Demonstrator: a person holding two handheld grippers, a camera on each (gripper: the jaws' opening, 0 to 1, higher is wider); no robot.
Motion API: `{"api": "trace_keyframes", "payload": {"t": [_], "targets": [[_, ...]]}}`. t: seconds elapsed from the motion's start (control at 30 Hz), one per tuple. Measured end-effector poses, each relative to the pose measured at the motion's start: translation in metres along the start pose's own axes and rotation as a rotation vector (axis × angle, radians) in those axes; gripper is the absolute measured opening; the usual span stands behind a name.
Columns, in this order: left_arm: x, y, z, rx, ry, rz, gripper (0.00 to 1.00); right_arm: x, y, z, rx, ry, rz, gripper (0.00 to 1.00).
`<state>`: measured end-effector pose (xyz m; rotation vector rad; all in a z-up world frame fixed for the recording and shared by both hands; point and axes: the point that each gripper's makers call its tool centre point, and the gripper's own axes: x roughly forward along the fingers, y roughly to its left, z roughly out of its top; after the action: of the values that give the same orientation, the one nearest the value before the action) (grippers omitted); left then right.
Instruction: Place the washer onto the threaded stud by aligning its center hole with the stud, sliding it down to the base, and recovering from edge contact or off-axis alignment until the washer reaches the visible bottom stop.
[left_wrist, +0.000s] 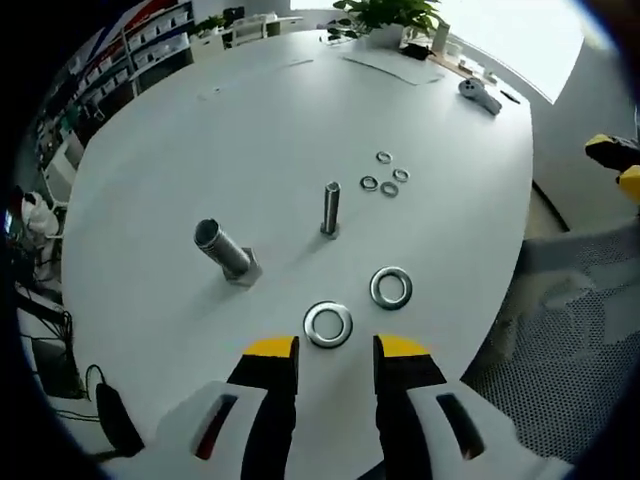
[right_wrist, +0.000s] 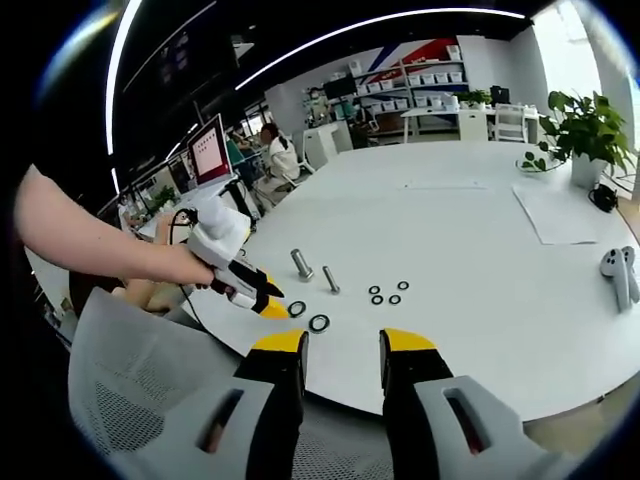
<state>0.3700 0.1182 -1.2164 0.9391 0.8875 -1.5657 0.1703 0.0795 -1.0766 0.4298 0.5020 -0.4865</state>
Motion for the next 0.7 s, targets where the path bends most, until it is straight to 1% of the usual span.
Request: {"api": "trace_keyframes", "payload": {"t": [0.07, 0.17, 0.27, 0.37, 0.43, 0.57, 0.6, 0.67, 0.7], "targets": [[0.006, 0.001, 0.000, 0.002, 0.014, -0.002, 0.28, 0.000, 0.000, 0.000, -0.001, 0.000, 0.003, 0.31], [0.007, -0.001, -0.002, 0.005, 0.033, -0.003, 0.28, -0.001, 0.000, -0.001, 0.001, 0.002, -0.001, 0.31], [0.019, 0.001, -0.005, 0.036, 0.059, -0.006, 0.28, -0.001, -0.001, -0.001, 0.004, 0.002, -0.004, 0.31], [0.023, 0.002, -0.004, 0.052, 0.068, -0.005, 0.27, -0.001, -0.001, -0.002, 0.005, 0.003, -0.004, 0.31], [0.024, 0.003, 0.001, 0.062, 0.072, -0.006, 0.27, -0.002, -0.002, -0.001, 0.006, 0.001, -0.006, 0.31], [0.024, 0.003, 0.001, 0.076, 0.070, -0.007, 0.27, -0.003, -0.003, -0.001, 0.009, -0.001, -0.009, 0.31], [0.025, 0.002, 0.001, 0.107, 0.075, -0.002, 0.26, -0.003, -0.003, -0.001, 0.010, -0.001, -0.010, 0.31], [0.025, 0.006, -0.001, 0.195, 0.095, 0.016, 0.25, -0.002, -0.003, -0.001, 0.013, -0.003, -0.012, 0.31], [0.025, 0.007, -0.001, 0.224, 0.099, 0.019, 0.24, -0.003, -0.004, -0.001, 0.014, -0.004, -0.013, 0.31]]}}
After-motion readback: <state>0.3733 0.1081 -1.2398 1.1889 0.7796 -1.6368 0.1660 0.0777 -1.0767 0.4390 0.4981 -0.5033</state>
